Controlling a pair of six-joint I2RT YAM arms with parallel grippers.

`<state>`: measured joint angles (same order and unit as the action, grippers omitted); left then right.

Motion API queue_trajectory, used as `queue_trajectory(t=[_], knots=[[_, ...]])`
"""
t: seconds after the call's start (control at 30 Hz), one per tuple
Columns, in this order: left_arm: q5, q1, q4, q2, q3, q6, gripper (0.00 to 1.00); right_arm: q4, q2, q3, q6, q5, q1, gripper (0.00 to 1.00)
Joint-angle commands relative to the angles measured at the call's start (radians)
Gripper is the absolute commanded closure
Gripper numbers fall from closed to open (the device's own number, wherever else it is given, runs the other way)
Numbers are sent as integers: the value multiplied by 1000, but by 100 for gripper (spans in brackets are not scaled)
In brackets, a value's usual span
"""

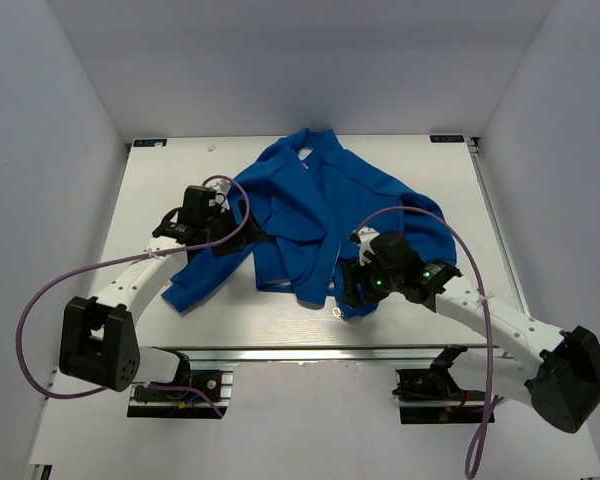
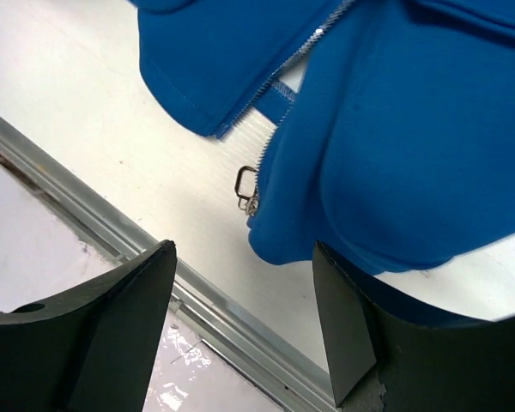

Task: Zip up the jacket

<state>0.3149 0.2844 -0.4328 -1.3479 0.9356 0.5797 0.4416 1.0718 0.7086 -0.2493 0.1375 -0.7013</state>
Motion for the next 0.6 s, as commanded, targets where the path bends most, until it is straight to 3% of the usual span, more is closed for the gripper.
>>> queue_trajectory(t=[0.0, 0.17, 0.57], knots=[[-22, 4, -17, 62, -27, -15, 2, 35, 65, 60, 1, -111, -84, 30], [-30, 6, -24, 113, -67, -11, 2, 60, 172, 80, -59, -234, -145, 36], [-68, 7, -64, 164, -80, -7, 2, -40, 298, 45, -90, -226, -181, 55]])
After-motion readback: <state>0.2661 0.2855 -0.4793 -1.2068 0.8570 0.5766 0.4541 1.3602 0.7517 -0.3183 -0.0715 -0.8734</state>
